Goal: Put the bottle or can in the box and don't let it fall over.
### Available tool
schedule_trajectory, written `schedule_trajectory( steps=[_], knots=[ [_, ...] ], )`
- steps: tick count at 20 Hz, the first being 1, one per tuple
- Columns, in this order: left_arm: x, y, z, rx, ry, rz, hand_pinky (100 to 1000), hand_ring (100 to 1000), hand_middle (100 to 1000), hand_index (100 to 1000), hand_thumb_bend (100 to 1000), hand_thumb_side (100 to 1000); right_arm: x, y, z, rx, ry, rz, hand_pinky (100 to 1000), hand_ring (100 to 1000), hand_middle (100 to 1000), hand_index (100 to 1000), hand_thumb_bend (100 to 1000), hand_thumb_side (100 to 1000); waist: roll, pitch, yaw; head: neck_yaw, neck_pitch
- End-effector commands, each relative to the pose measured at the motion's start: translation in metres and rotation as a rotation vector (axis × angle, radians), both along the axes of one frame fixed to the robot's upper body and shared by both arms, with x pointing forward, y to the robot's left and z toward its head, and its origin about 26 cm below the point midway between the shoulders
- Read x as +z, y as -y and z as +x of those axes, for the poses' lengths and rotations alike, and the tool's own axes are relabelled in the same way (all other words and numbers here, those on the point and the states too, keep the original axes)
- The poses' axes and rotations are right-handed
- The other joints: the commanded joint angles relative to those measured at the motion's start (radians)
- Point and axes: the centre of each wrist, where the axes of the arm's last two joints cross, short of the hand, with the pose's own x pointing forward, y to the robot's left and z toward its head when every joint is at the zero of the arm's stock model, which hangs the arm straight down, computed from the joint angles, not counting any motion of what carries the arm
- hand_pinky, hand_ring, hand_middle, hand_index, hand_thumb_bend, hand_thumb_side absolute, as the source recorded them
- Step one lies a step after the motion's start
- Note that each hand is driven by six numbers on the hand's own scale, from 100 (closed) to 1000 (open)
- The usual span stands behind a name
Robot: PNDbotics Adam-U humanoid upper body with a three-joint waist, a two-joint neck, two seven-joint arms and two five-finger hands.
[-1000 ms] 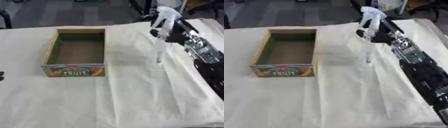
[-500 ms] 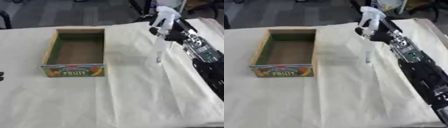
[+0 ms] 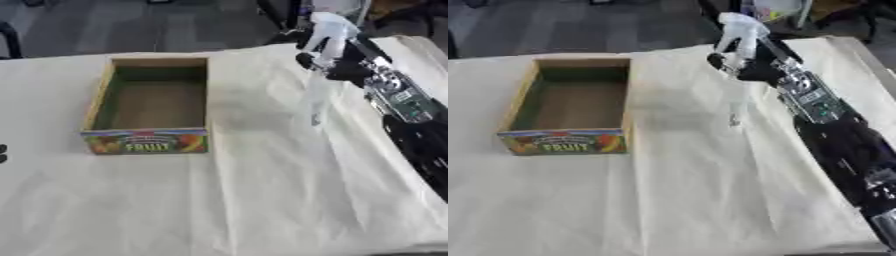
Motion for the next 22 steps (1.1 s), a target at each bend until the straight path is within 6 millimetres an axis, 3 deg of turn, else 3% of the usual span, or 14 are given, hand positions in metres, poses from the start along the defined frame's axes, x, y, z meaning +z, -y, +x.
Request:
schedule_trajectory(
  steps=[1,22],
  knots=[
    [0.0071,-0.0012,-0.0002,-0.005,0.025,0.014,718,672,757,841,463,763,0.0168,0.0016,0.001,0.001,0.041,-0.014,854,763,670,961,473,299,-0.002,-0.01,0.002,-0.002,-0.008],
    [0.0081,-0.001,0.0001,-0.008,0.027,0.016,718,671,756,840,464,763,0.0202,-0.0006,0.0016,-0.004,0.05,-0.025,852,763,669,961,478,295,0.0,-0.009,0.005,-0.006,-0.012]
  ],
)
